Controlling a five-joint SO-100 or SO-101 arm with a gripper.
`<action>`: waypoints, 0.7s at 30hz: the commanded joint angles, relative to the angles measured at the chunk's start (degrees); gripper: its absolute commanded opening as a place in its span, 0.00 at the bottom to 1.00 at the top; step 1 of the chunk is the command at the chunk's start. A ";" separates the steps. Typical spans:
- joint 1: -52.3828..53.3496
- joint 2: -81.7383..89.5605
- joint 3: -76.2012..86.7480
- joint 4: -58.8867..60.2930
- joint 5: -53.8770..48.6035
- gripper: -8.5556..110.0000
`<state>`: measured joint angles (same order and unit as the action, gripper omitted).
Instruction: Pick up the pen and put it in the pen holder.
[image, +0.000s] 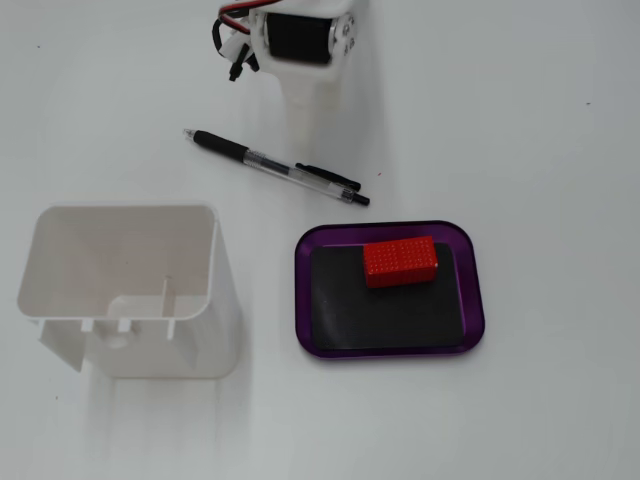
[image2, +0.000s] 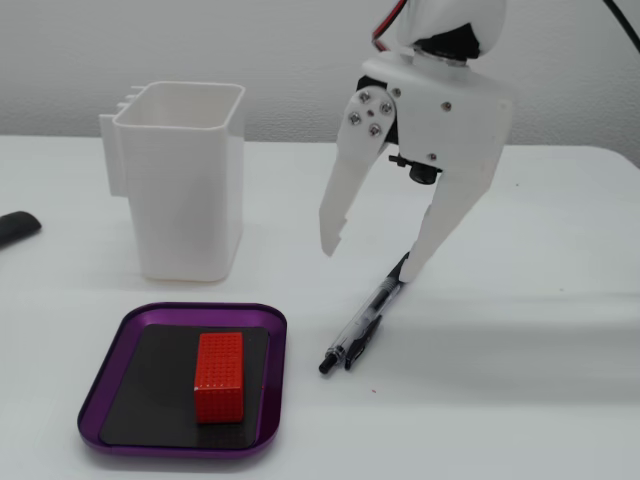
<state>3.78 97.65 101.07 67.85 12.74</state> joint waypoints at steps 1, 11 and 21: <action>0.62 -0.88 -2.29 -1.14 0.35 0.26; 5.80 -1.58 10.20 -12.83 -0.44 0.26; 5.27 -1.67 11.95 -15.56 -0.44 0.26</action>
<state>9.32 95.71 113.73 52.91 12.66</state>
